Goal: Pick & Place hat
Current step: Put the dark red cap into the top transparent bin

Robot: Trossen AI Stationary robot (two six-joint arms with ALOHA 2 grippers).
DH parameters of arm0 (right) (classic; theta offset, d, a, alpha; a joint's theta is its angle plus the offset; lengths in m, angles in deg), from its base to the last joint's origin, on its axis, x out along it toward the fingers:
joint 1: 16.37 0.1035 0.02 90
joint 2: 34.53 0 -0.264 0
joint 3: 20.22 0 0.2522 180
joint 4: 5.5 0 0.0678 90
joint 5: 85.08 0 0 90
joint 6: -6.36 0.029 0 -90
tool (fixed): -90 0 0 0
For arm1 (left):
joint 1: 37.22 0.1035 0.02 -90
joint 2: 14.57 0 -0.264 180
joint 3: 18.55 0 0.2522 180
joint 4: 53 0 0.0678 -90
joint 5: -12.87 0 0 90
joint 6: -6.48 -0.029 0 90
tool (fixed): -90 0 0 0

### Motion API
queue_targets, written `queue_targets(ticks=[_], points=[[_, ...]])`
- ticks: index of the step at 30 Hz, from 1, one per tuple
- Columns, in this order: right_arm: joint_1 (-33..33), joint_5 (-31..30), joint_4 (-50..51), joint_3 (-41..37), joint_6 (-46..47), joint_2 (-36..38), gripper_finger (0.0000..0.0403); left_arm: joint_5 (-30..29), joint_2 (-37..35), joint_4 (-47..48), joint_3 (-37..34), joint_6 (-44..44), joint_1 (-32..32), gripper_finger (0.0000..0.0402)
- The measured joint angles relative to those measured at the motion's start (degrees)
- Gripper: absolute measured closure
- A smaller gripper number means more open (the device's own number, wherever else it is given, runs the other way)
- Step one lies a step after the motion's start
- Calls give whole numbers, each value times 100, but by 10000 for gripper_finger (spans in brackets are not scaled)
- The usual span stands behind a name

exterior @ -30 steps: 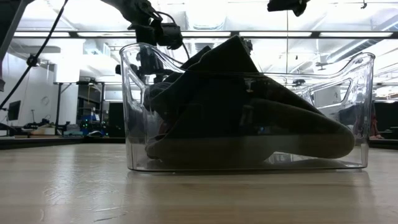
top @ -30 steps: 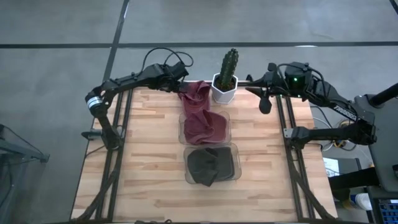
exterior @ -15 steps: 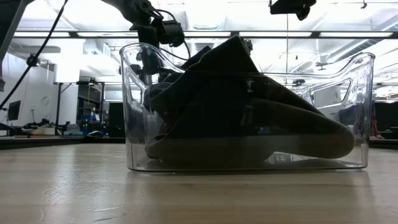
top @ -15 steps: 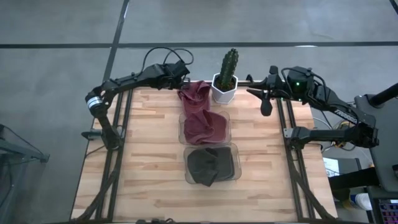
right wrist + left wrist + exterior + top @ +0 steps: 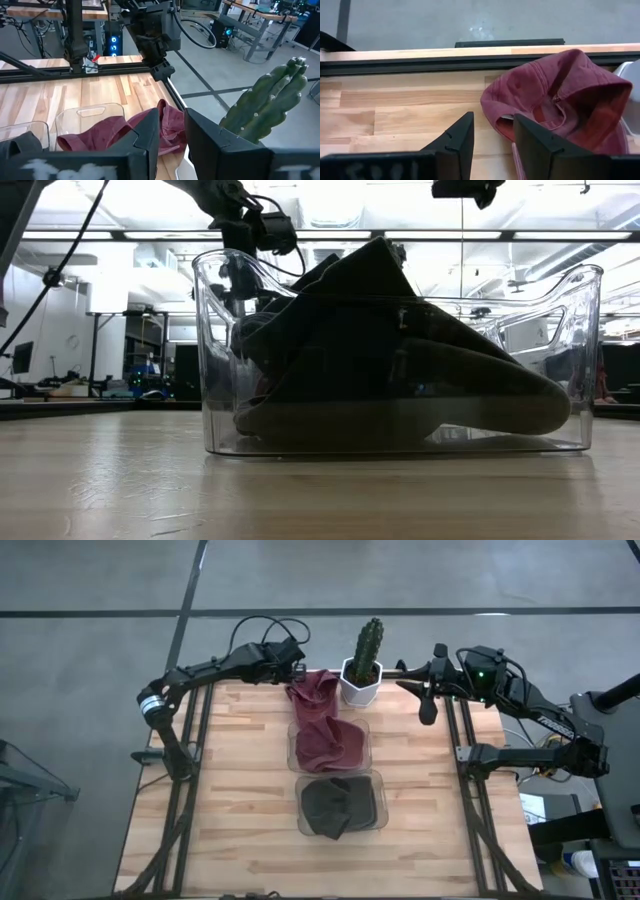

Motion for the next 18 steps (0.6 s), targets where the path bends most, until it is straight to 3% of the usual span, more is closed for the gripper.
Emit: queue_targets(ticks=[8,18], points=[[2,0,2,-11,36,-46,325,600,0,-87,-101,371,-7,271],[2,0,5,-11,169,-48,314,1591,7,-1086,-1027,826,-52,271]])
